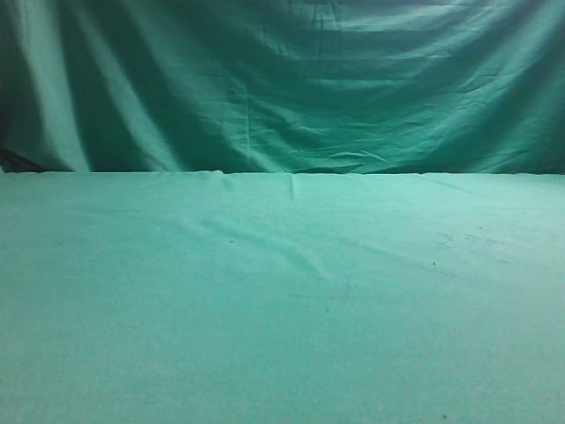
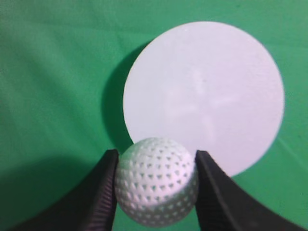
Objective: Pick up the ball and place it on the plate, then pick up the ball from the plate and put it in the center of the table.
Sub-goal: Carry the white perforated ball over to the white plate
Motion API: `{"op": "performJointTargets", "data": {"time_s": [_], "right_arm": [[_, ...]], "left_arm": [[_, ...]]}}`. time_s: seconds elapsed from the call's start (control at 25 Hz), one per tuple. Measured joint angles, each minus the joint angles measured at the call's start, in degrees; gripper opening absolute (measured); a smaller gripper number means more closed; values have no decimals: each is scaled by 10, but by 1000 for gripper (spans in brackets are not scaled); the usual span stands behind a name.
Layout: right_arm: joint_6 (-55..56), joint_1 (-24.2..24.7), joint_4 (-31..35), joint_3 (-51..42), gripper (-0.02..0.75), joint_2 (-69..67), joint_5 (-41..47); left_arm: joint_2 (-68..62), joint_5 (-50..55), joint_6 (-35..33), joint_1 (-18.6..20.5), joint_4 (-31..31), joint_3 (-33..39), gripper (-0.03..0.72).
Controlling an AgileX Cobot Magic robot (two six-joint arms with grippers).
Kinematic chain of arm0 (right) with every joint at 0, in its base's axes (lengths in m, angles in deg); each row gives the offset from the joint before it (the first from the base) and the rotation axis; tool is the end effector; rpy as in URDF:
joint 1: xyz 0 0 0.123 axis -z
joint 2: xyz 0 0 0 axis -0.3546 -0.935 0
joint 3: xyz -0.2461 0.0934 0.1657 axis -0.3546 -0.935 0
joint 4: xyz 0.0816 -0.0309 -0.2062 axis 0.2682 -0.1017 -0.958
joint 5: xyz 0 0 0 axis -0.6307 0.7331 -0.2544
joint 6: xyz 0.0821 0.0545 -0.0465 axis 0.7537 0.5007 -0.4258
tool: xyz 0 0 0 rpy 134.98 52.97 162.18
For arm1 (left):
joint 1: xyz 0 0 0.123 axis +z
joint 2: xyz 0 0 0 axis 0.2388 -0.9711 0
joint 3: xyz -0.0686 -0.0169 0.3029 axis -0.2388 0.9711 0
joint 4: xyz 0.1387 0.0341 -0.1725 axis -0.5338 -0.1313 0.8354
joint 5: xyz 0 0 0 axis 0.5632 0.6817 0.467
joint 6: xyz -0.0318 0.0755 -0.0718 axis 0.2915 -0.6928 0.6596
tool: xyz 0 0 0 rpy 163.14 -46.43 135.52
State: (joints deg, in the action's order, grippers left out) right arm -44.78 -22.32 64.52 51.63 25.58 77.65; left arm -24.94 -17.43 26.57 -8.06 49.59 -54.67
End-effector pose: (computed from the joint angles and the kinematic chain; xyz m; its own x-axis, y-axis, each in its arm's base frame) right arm 0.0151 0.0019 0.1649 -0.3057 0.0182 -0.9520 -0.0315 0.9991 0.0292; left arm 0.3074 0.0422 0.2466 -0.9406 -0.0483 -0.3360 -0.0909 0.9895 0.1122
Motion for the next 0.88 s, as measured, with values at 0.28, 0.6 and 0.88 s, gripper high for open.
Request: {"op": "performJointTargets", "data": {"time_s": [0.28,0.6,0.88], "right_arm": [[0,0,0,0,0,0,0],[0,0,0,0,0,0,0],[0,0,0,0,0,0,0]], "left_arm": [[-38,-43,8,10,0,0,315],[-48,-70,8,11,14,0,315],[-53,-56,-10,11,59,-14,559]]}}
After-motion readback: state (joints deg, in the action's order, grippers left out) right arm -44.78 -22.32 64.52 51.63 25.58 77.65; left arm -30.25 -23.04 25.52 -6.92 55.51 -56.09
